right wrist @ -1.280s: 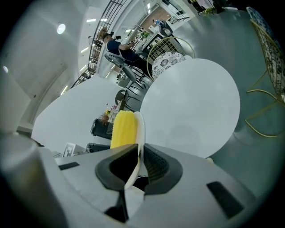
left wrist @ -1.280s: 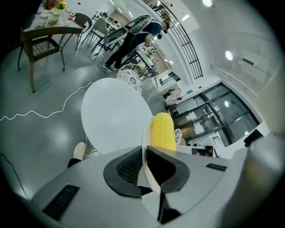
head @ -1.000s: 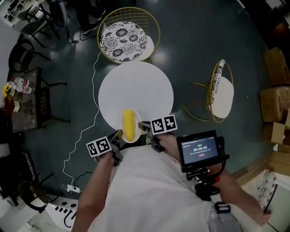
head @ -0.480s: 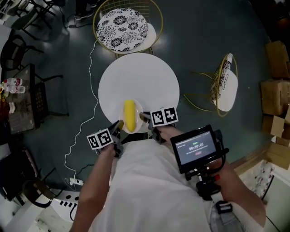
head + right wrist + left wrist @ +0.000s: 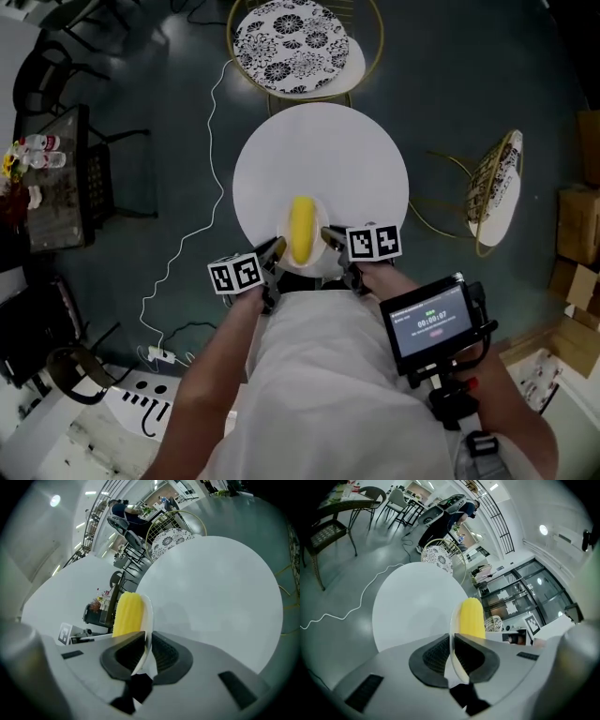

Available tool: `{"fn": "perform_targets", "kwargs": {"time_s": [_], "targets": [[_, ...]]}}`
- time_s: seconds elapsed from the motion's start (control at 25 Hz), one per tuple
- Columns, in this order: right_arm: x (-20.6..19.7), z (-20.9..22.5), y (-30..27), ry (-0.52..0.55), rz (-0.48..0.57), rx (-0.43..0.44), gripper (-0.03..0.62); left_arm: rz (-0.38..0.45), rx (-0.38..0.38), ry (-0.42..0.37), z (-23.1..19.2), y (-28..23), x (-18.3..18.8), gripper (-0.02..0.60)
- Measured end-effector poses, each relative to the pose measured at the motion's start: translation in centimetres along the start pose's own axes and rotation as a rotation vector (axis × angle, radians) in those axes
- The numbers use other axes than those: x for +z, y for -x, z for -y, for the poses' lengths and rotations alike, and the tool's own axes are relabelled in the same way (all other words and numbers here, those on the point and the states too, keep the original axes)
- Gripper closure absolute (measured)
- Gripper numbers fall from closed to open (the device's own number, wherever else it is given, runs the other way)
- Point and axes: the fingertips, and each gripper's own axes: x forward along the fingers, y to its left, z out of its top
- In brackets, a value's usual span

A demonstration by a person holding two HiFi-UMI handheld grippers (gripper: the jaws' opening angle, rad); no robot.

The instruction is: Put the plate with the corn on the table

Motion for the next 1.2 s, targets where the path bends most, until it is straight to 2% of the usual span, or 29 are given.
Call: {"fn": "perform_targets", "kwargs": {"time_s": [0.44, 0.8, 1.04, 1.2], "targets": [[1.5, 1.2, -3.4, 0.020, -0.009, -0.025, 0.546, -0.021, 0.031, -0.016, -3.1, -1.5, 1.5, 0.551], [3.3, 2.9, -5.0, 0.015, 0.035, -0.050, 0.545, -0.052, 0.033, -0.056, -4.6, -3.8, 3.4, 0.551], [4.5, 4.9, -4.7, 0.002, 0.083, -0.073, 0.545, -0.067, 0.047, -0.091, -4.1, -6.1, 4.3, 0.551], [5.8, 6.5, -4.5, 0.024, 0.106, -0.118, 0.545, -0.065, 0.051, -0.108, -3.8, -7.4, 5.4, 0.550]]}}
